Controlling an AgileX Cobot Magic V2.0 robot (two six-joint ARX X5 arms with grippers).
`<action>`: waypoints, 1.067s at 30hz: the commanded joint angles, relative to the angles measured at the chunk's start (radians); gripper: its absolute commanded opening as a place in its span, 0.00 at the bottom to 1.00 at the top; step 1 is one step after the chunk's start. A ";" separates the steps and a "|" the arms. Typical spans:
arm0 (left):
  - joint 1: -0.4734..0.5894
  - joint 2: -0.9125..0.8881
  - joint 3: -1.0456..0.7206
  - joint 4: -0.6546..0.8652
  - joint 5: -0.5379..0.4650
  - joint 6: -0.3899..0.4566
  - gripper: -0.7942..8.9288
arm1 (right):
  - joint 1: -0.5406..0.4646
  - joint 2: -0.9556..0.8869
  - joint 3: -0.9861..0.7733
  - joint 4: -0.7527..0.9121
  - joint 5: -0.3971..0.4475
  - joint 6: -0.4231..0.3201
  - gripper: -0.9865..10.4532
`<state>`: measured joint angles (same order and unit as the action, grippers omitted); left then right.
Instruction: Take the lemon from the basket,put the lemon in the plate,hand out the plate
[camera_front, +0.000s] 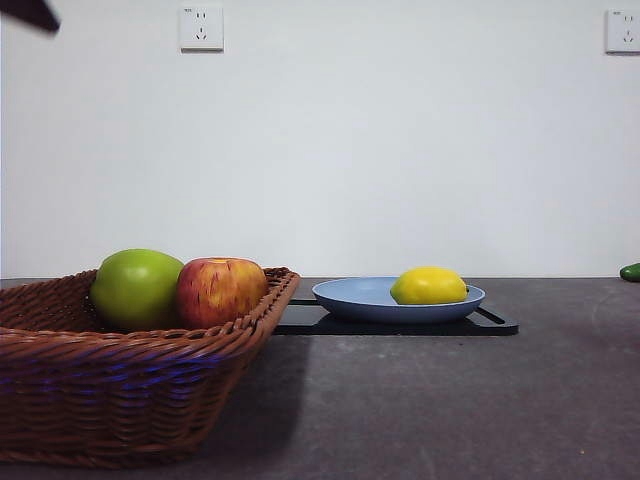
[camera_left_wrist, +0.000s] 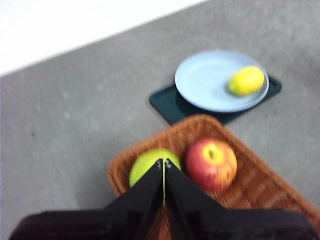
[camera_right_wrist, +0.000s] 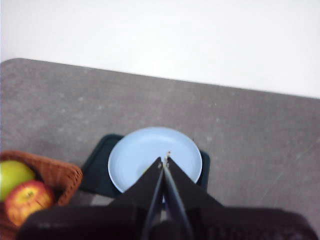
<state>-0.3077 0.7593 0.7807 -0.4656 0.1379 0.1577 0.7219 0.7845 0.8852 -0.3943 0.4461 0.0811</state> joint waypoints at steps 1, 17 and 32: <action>0.000 -0.039 -0.080 0.059 0.004 -0.046 0.09 | 0.009 -0.053 -0.171 0.108 0.004 0.008 0.09; -0.001 -0.138 -0.247 0.204 0.024 -0.177 0.09 | 0.005 -0.146 -0.423 0.221 0.006 0.120 0.09; 0.006 -0.349 -0.256 0.113 0.016 -0.097 0.09 | 0.005 -0.153 -0.423 0.222 0.006 0.120 0.09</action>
<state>-0.3061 0.4496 0.5236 -0.3477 0.1585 0.0154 0.7197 0.6277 0.4522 -0.1837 0.4480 0.1913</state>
